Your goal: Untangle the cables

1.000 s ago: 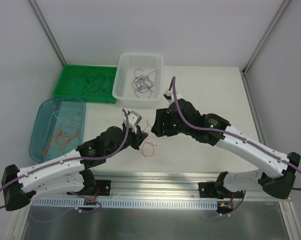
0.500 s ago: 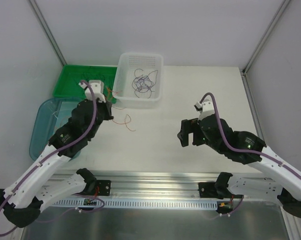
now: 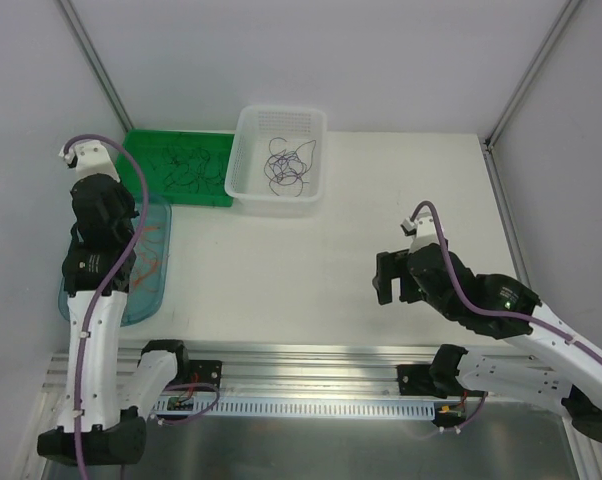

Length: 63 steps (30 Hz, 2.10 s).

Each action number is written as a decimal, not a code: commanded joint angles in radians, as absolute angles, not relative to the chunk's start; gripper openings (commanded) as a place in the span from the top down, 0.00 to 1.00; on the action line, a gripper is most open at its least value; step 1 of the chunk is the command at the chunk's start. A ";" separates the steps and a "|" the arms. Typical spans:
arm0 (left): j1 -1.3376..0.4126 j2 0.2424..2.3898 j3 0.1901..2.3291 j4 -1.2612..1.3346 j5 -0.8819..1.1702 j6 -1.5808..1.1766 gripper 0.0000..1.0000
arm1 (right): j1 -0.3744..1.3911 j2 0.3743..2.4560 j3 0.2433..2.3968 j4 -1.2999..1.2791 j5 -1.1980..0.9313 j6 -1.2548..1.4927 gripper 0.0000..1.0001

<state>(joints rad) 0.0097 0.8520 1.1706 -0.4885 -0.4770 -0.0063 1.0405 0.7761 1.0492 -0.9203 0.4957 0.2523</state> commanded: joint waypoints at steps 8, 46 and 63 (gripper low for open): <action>0.161 0.999 0.963 -0.164 -0.566 0.232 1.00 | 1.040 0.753 1.040 -0.919 0.411 0.238 0.03; 0.005 0.405 1.149 -0.704 -0.097 -0.046 0.01 | 1.039 0.301 1.098 -1.219 0.954 0.327 0.03; -0.141 0.006 1.126 -0.902 -0.313 -0.038 0.01 | 1.040 0.017 1.012 -1.164 1.015 0.219 0.03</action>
